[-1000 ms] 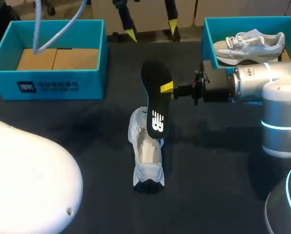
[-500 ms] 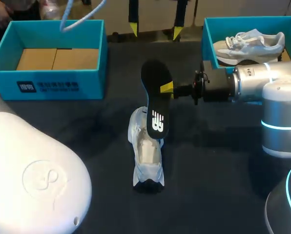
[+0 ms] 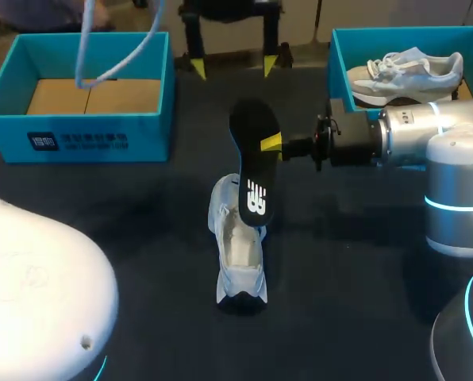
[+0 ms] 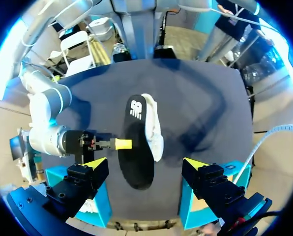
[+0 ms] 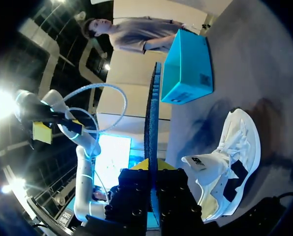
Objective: Take the shoe out of the shoebox, open the shoe tongue, remove and reinsert the insole, then place the shoe into the shoebox
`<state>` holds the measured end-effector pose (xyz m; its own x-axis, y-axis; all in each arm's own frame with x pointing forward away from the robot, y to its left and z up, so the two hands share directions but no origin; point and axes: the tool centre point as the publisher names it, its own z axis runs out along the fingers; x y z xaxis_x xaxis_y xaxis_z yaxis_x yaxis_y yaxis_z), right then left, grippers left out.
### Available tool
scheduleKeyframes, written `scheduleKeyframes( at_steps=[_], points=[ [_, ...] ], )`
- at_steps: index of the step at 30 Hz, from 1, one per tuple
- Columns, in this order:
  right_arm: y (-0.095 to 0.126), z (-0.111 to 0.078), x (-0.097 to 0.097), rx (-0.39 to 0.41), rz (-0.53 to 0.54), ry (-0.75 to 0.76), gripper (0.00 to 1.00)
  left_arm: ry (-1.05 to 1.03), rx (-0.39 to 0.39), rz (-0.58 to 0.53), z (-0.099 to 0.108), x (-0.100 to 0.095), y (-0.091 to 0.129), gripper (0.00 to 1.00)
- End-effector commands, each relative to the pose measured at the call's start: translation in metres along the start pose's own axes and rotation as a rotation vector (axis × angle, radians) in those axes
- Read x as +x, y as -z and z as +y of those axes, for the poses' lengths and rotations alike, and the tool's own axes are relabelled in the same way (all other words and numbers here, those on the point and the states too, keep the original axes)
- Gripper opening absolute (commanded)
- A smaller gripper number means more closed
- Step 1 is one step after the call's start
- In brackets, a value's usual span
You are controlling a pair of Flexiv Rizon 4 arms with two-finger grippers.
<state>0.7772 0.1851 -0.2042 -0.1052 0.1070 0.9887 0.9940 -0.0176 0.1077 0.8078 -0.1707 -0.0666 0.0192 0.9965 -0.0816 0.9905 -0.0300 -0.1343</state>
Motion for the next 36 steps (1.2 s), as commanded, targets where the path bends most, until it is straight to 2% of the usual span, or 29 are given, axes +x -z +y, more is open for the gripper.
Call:
scheduleKeyframes(
  at_steps=[1, 6, 9, 21, 23, 26, 27, 28, 36],
  points=[
    [-0.001, -0.001, 0.000, -0.002, -0.001, 0.001, 0.00, 0.036, -0.135, -0.650, -0.014, 0.020, -0.004, 1.00],
    [-0.001, -0.001, 0.000, -0.002, -0.001, 0.001, 0.00, 0.057, -0.213, -0.839, -0.020, 0.031, -0.001, 1.00],
    [-0.001, -0.001, 0.000, -0.002, -0.001, 0.001, 0.00, 0.074, -0.206, -0.916, -0.023, 0.038, -0.007, 1.00],
    [-0.001, -0.001, 0.000, -0.002, -0.001, 0.001, 0.00, 0.044, -0.200, -0.928, -0.023, 0.037, -0.008, 1.00],
    [-0.001, -0.001, 0.000, -0.002, -0.001, 0.001, 0.00, 0.029, -0.227, -0.950, -0.016, 0.039, -0.017, 1.00],
    [-0.001, -0.001, 0.000, -0.002, -0.001, 0.001, 0.00, 0.006, -0.210, -1.028, -0.008, 0.048, -0.030, 1.00],
    [-0.001, -0.001, 0.000, -0.002, -0.001, 0.001, 0.00, 0.019, -0.171, -1.051, -0.004, 0.051, -0.035, 1.00],
    [-0.001, -0.001, 0.000, -0.002, -0.001, 0.001, 0.00, 0.052, -0.169, -1.012, 0.000, 0.054, -0.036, 1.00],
    [-0.001, -0.001, 0.000, -0.002, -0.001, 0.001, 0.00, 0.052, -0.169, -1.012, 0.000, 0.054, -0.036, 1.00]
  ],
)
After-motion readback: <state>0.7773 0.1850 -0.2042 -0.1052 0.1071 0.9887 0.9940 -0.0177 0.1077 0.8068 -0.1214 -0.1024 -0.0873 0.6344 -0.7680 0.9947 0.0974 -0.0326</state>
